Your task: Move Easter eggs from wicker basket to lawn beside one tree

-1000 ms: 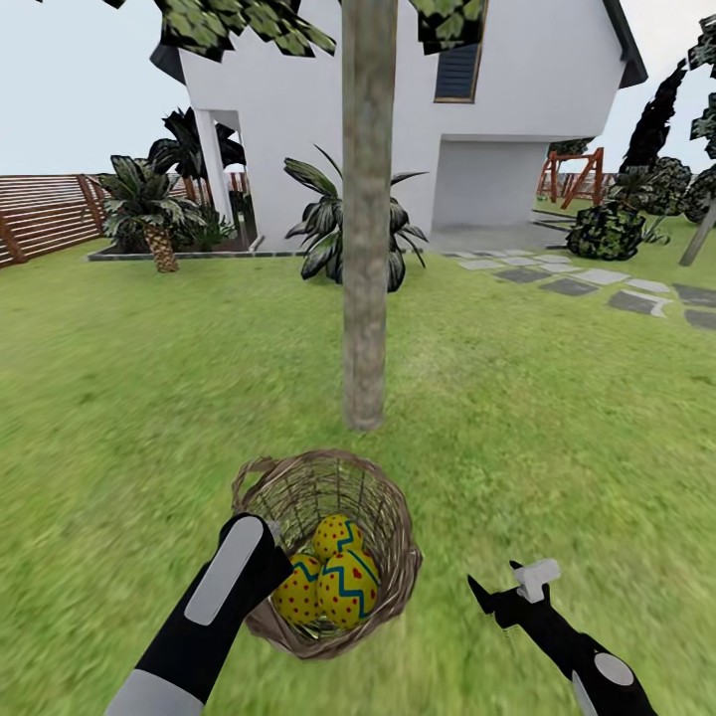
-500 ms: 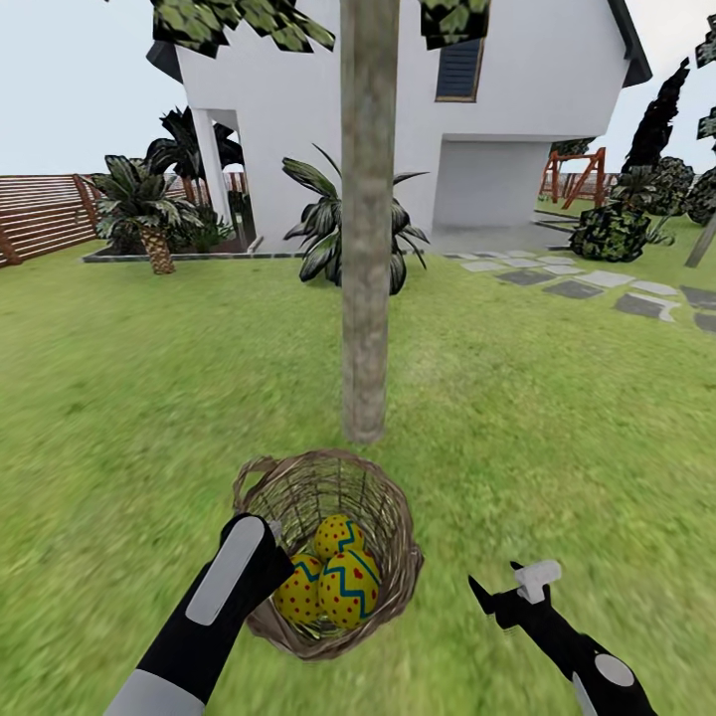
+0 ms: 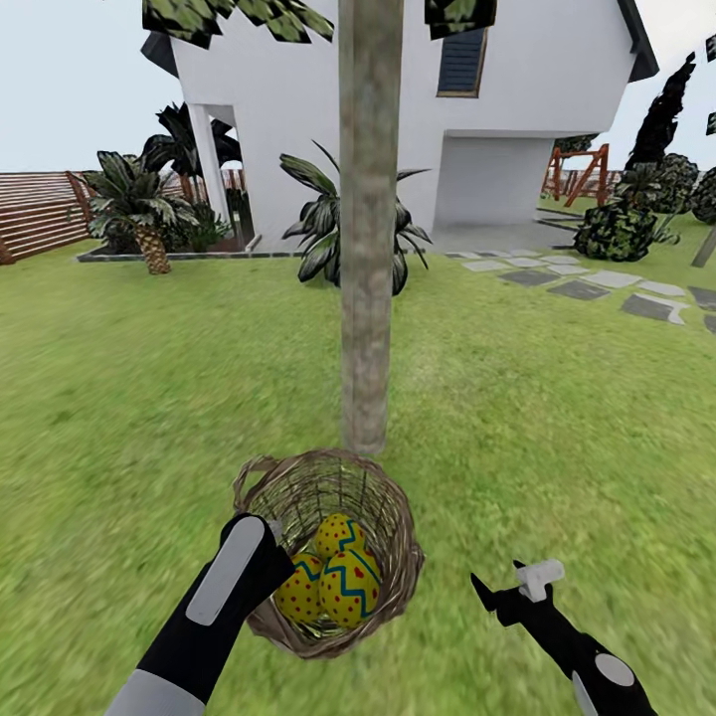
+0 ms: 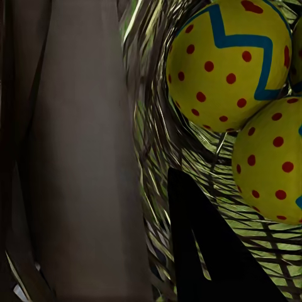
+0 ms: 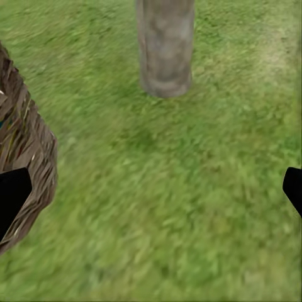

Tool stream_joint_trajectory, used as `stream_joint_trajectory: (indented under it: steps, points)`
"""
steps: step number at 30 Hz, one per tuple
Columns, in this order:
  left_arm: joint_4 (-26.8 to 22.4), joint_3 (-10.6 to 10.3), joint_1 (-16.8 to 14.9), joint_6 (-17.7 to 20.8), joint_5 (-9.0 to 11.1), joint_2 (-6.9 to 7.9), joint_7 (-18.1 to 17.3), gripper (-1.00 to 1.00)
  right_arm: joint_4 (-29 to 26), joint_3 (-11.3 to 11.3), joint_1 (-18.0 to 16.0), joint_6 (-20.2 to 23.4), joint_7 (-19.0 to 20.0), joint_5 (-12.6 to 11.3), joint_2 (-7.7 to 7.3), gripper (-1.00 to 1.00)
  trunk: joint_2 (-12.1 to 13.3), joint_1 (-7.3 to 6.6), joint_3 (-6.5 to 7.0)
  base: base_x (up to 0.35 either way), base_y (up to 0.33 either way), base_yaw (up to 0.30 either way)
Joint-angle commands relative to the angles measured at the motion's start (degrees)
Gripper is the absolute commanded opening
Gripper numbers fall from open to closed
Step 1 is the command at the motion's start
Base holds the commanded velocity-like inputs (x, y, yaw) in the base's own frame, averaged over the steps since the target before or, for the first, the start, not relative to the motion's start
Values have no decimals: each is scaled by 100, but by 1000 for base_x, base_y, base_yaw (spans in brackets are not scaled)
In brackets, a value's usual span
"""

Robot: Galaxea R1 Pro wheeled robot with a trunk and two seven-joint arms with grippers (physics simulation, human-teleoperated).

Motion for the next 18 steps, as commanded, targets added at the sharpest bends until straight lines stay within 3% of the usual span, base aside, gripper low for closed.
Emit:
stream_joint_trajectory:
  steps: [1,18]
  points:
    - [-1,0,-1,26,-1,-5,-20,-100,-3,-6,0,0,0,-3,-3,100,-1,0,-9,334,0,0]
    - [-1,-17,-1,26,-4,-16,-20,-100,-13,-11,0,0,-9,2,-5,100,-1,0,-164,334,0,0]
